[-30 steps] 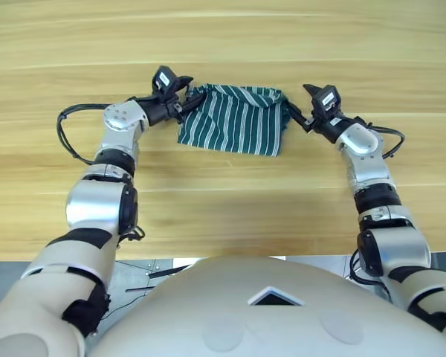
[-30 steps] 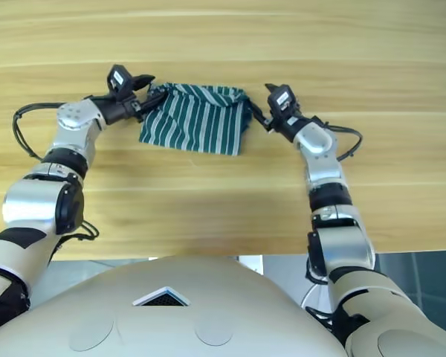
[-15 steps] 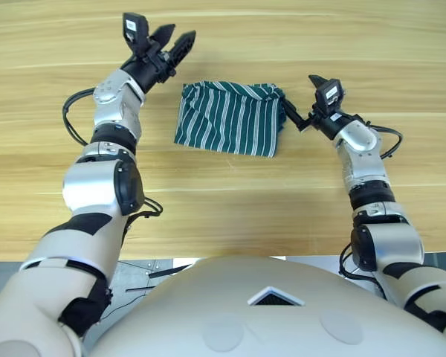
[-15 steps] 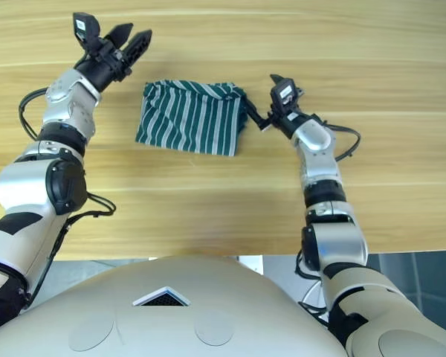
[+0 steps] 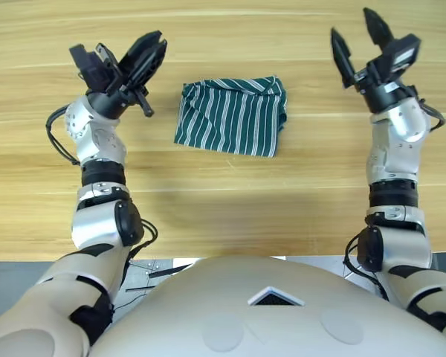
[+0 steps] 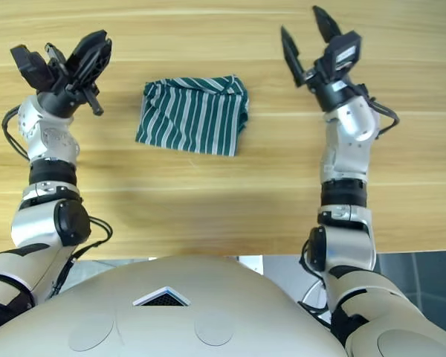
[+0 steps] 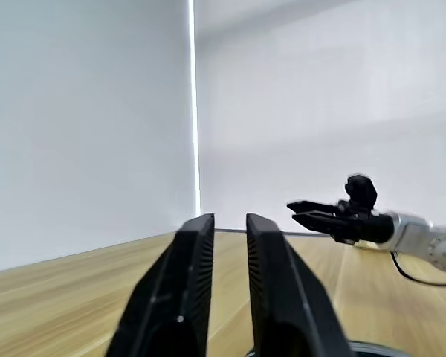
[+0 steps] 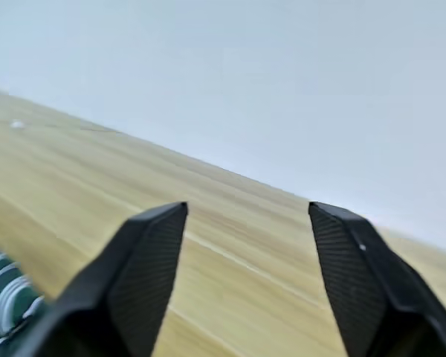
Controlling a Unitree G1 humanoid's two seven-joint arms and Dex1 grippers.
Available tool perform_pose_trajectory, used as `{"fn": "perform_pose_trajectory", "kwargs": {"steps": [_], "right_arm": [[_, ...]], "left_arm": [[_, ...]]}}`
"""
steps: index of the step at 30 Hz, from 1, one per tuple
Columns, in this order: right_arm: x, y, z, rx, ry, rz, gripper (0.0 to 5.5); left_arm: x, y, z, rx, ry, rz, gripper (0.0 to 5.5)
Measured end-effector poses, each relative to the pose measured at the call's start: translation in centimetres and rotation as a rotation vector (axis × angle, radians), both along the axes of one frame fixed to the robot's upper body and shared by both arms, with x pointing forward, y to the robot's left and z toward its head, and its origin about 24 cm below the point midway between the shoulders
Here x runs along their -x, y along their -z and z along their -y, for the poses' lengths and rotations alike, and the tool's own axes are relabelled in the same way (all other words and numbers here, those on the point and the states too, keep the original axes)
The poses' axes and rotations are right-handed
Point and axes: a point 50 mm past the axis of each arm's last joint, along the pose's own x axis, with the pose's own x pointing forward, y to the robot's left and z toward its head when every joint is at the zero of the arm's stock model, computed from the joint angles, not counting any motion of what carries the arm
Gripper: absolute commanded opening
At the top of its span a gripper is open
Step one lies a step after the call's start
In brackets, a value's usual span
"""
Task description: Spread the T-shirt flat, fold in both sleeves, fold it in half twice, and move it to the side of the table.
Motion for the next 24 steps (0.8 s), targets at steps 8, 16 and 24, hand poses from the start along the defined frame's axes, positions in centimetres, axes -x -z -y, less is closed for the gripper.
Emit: {"fn": "perform_pose_trajectory", "kwargs": {"steps": [8, 16, 24], "right_arm": [[2.4, 1.0, -5.6, 0.364, -0.290, 0.074, 0.82], [3.5, 2.5, -7.1, 0.545, -0.431, 0.041, 0.02], [2.5, 3.1, -9.7, 0.607, -0.426, 0.062, 0.02]], "left_arm": [[0.9, 1.2, 1.2, -0.163, 0.008, 0.057, 0.00], [1.1, 2.4, 2.1, -0.255, -0.014, 0.058, 0.00], [2.9, 4.1, 2.6, -0.625, 0.104, 0.134, 0.00]]}}
